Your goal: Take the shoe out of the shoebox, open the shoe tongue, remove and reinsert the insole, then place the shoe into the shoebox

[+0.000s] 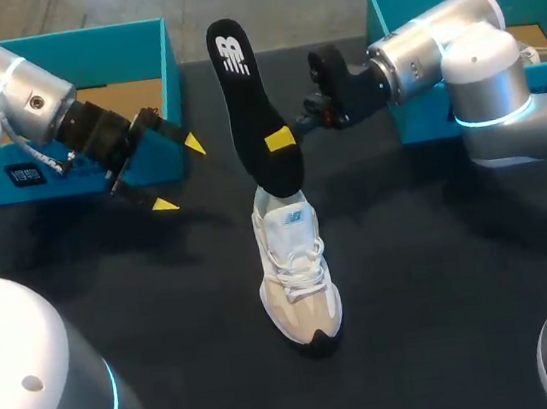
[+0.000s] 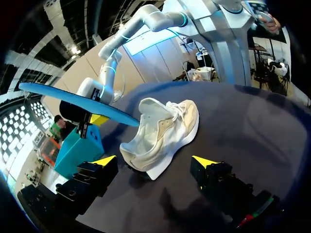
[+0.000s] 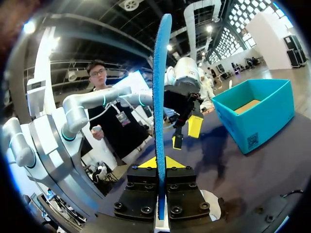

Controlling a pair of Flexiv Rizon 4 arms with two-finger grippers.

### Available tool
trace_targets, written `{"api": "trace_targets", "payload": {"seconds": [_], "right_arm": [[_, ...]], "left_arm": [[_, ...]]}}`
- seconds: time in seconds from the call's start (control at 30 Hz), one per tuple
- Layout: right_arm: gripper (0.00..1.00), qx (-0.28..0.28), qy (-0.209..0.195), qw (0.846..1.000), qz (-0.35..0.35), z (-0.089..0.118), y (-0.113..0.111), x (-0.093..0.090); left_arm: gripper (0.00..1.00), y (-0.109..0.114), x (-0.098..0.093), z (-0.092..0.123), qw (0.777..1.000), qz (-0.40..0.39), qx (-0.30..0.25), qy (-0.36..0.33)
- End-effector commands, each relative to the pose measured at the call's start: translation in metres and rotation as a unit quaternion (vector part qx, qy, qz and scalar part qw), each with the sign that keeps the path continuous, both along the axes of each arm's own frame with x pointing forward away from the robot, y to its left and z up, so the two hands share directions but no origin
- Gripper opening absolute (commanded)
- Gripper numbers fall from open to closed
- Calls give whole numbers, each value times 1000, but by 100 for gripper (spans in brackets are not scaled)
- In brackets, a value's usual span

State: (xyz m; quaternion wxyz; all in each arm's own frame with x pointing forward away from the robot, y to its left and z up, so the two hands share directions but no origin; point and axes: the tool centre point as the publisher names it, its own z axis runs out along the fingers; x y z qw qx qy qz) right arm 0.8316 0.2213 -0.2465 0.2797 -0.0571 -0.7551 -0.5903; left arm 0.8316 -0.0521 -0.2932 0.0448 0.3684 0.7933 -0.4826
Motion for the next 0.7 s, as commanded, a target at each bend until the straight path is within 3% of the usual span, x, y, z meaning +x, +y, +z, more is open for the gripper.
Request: {"api": "trace_targets", "payload": {"seconds": [0.03,0.27,0.7], "right_arm": [[0,-3,0,1000,5,-7,0,5],[0,-6,2,1000,5,-19,2,1],[0,7,8,1000,9,-36,15,5]], "left_arm": [[100,3,-10,-4,1000,16,6,4],[100,10,-17,-4,999,39,19,15],[100,6,-12,-6,998,62,21,21]]}}
